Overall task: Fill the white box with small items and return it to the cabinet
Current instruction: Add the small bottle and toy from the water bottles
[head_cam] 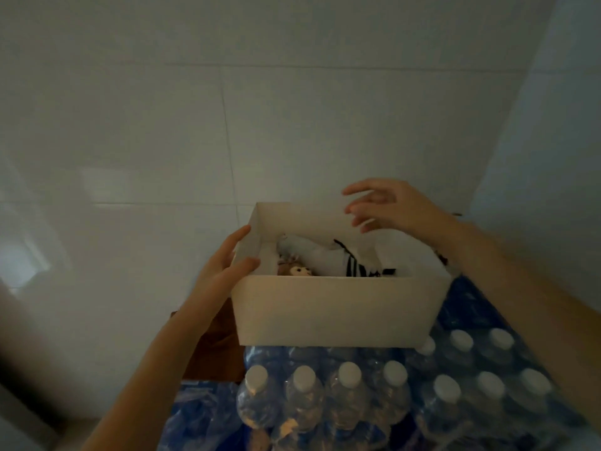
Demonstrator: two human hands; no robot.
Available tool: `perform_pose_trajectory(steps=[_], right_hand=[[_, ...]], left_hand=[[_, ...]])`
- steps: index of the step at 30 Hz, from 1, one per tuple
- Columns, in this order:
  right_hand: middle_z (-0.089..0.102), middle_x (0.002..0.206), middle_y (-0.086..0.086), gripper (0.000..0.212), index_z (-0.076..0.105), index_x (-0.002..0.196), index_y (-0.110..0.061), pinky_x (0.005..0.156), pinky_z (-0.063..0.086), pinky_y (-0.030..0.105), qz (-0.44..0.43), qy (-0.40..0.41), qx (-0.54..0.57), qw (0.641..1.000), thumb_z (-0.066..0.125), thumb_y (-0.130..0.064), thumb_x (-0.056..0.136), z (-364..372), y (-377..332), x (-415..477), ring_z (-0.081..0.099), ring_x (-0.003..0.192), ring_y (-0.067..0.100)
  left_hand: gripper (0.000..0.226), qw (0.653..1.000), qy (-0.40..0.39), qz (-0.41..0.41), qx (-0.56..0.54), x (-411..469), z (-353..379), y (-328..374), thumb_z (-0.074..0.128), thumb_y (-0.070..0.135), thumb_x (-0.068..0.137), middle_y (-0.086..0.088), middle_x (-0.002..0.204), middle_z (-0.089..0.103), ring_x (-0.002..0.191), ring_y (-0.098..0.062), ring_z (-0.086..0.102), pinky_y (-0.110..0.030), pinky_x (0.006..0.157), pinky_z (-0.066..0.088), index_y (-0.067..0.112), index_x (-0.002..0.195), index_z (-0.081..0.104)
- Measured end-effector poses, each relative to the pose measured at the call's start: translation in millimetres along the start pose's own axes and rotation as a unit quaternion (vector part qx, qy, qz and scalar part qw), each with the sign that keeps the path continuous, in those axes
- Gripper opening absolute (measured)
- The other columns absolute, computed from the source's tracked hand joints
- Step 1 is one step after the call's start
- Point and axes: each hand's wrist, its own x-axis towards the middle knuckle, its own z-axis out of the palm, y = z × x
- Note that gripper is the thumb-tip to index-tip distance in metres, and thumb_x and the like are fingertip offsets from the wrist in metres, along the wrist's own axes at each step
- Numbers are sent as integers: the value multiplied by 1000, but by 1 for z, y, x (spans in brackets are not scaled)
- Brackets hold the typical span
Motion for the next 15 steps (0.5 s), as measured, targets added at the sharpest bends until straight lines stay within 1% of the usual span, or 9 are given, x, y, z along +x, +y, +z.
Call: perform_pose_trajectory(steps=[2,5,7,8,10,11,13,15], right_hand=[[72,97,15,27,68,111,-12,72,57,29,-8,79,33,996,70,-14,85,-24,4,-20,70,85,27],[72,89,14,17,70,102,-10,72,57,28,-5,225,42,973,68,-8,85,-55,25,-51,70,80,23],[71,90,16,16,69,102,-6,73,58,31,10,317,24,948,67,-6,85,-70,48,-71,69,79,24],[70,92,18,17,68,103,-5,72,59,29,20,347,12,938,67,-6,86,-77,61,-81,69,79,24],[69,95,18,17,66,104,-6,65,58,22,44,376,-15,925,66,-6,87,-84,88,-94,68,77,21],[68,96,16,19,64,105,-6,62,57,18,57,383,-27,922,67,-6,86,-86,101,-98,67,78,19],[66,97,15,24,63,107,-7,57,55,15,78,387,-35,918,69,-6,84,-87,126,-101,65,81,21],[66,98,14,27,61,106,-10,56,54,17,91,386,-38,917,73,-9,81,-86,147,-100,64,81,19]], left_hand=[[53,1000,7,1,-1,2,0,-2,57,10,92,20,103,60,75,8,65,-11,57,48,34,137,46],[52,1000,13,-5,-8,6,-1,-8,58,15,91,15,111,62,85,-2,66,-27,69,50,42,134,49],[50,1000,14,-6,-6,8,-2,-12,58,18,91,20,111,63,92,-5,65,-33,73,48,48,130,51],[49,1000,13,-6,-4,9,-2,-14,58,18,91,25,108,64,91,-2,65,-32,72,48,49,128,52],[49,1000,12,-7,-5,11,-1,-16,57,17,91,34,100,65,84,6,65,-29,67,46,50,127,53],[49,1000,12,-9,-5,12,0,-16,58,16,91,36,97,65,81,7,65,-29,66,46,50,126,53],[48,1000,15,-11,-5,13,1,-16,58,17,91,32,98,65,80,5,66,-31,67,47,51,125,54],[48,1000,16,-10,-5,13,3,-15,59,18,90,26,106,60,79,6,65,-30,67,47,52,124,54]])
